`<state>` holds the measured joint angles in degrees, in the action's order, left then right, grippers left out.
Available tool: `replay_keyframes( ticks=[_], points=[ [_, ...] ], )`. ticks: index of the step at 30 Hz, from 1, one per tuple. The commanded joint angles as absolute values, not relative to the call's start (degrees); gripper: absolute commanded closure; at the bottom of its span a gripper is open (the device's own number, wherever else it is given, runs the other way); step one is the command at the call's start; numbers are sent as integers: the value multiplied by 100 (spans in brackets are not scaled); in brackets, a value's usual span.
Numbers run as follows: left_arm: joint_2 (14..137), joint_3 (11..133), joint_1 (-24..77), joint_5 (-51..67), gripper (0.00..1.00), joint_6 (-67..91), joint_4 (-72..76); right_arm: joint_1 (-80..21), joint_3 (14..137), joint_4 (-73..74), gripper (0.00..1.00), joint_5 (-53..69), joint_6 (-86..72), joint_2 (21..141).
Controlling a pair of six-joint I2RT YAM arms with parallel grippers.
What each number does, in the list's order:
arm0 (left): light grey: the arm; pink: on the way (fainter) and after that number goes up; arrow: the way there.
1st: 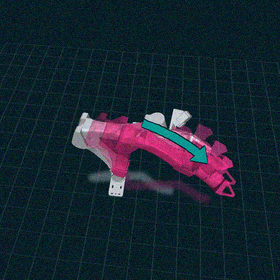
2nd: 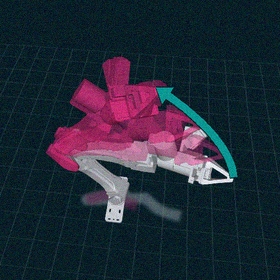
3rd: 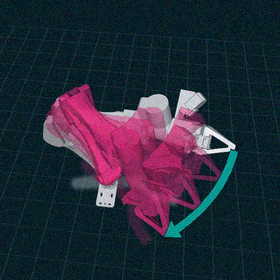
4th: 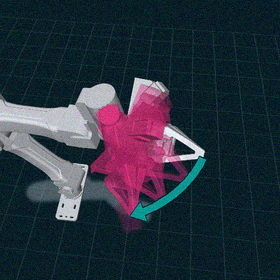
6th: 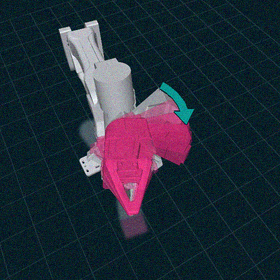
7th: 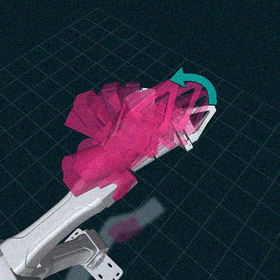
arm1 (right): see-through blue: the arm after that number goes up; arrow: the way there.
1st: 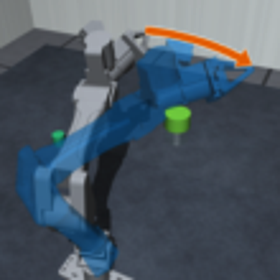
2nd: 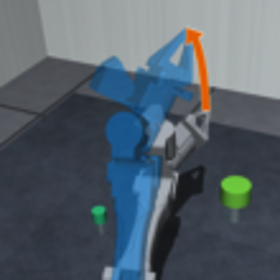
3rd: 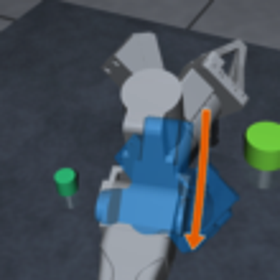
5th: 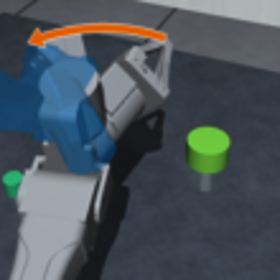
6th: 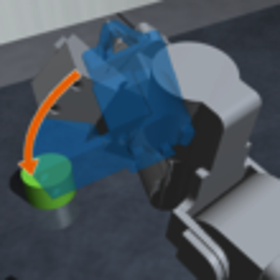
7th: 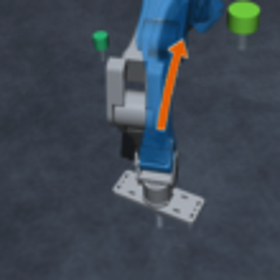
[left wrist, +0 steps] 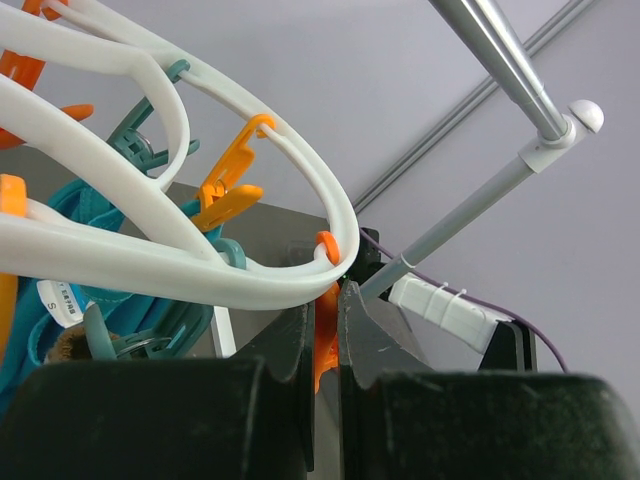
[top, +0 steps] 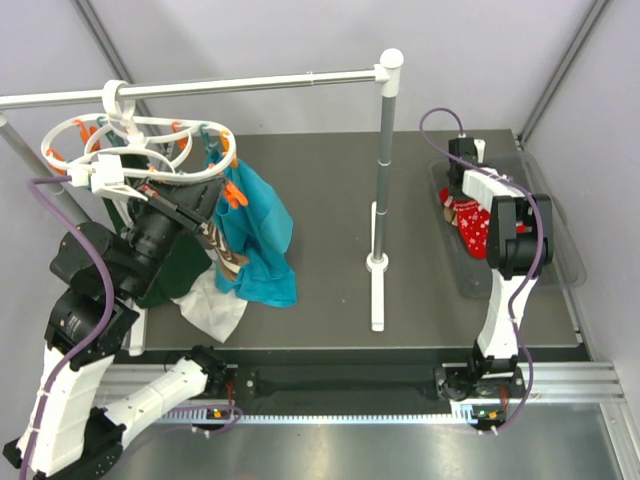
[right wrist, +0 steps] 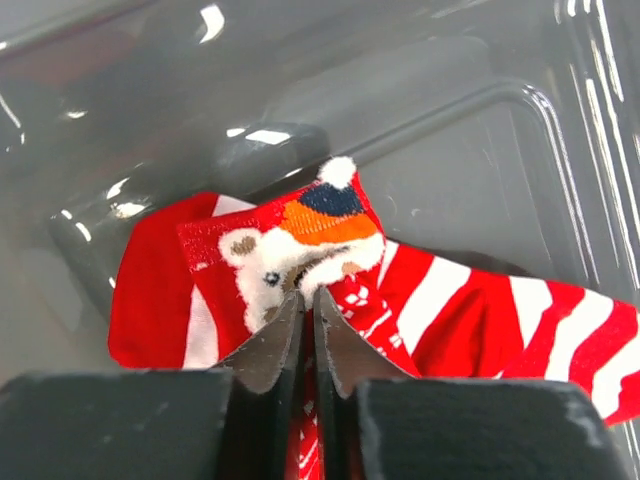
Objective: Clip the socks to the hanger
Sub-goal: Pick up the sock from the bin.
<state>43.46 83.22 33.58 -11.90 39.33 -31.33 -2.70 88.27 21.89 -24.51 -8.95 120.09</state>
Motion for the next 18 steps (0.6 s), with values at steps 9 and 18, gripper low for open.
replay_keyframes(
  ticks=[9, 18],
  points=[
    [4465, 8490, 3349, -1380, 100, 3964, -3410, -308, 7815, 1741, 100, -3182, -1511, 10101],
    [4377, 8464, 3349, -1441, 100, 4008, -3419, -308, 6496, 1328, 100, -2490, -1416, 7229]
  ],
)
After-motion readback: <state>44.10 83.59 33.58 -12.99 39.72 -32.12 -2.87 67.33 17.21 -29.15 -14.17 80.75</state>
